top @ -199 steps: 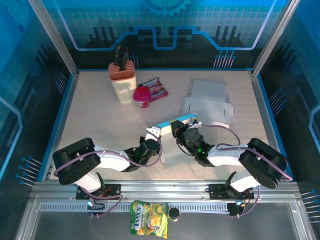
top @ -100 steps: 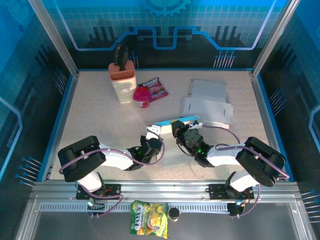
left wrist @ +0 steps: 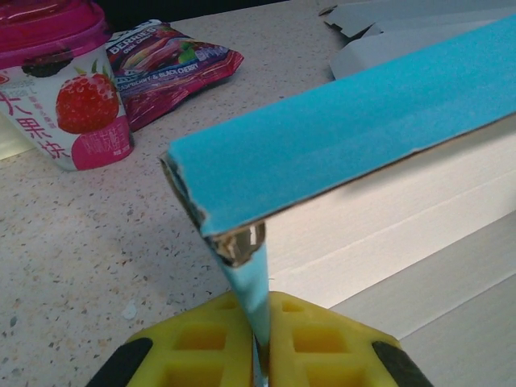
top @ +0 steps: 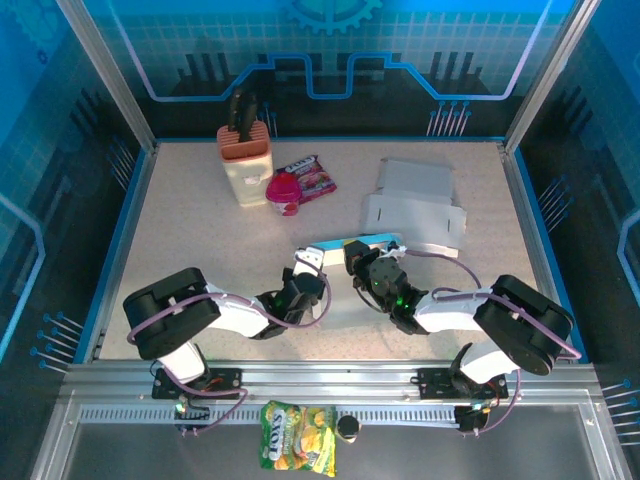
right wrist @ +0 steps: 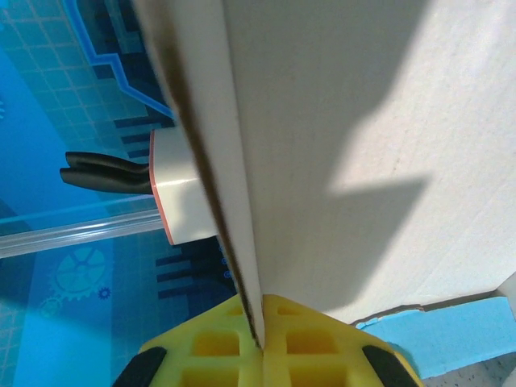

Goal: Fold the paper box

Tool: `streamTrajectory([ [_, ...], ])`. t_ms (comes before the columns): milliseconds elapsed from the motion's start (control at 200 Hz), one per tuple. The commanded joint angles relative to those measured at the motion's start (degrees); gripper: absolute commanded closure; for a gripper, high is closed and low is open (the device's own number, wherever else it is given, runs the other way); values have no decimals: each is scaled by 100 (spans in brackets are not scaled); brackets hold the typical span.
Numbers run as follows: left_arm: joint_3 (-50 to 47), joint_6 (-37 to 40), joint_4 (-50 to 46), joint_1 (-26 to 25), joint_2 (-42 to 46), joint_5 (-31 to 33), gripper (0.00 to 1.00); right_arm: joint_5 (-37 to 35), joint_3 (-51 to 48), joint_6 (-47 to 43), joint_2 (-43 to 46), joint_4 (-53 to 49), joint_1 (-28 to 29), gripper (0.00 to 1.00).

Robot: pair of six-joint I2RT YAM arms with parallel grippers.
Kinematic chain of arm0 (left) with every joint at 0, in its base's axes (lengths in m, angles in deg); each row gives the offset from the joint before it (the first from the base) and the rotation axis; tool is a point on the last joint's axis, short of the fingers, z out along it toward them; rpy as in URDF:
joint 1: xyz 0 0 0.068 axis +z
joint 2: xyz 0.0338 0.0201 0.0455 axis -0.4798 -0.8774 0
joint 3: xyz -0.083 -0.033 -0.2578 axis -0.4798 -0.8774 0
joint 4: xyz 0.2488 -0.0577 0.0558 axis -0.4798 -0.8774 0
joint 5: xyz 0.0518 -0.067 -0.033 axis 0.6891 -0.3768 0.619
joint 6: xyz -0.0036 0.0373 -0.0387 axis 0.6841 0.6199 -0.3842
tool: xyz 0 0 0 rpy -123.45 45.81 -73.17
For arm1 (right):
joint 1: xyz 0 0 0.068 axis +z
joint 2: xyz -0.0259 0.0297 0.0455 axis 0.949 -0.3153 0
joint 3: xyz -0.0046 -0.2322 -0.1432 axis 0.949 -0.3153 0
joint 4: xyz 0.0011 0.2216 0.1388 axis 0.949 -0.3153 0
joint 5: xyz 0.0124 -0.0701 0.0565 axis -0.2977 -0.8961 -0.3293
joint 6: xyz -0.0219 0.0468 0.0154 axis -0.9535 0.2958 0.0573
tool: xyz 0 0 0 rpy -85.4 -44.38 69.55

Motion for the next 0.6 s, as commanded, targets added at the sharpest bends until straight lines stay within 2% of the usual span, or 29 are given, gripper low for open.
streamTrajectory([
  [0, 4, 243, 1011, 26, -5, -964, 89, 830, -58, 101, -30, -569, 165, 100],
  [210, -106, 337, 1236, 219, 0, -1281, 84, 942, -81, 122, 86, -767, 68, 100],
  [595, -182, 442, 1511, 449, -105, -1643, 84, 1082, -107, 120, 167, -855, -55, 100],
])
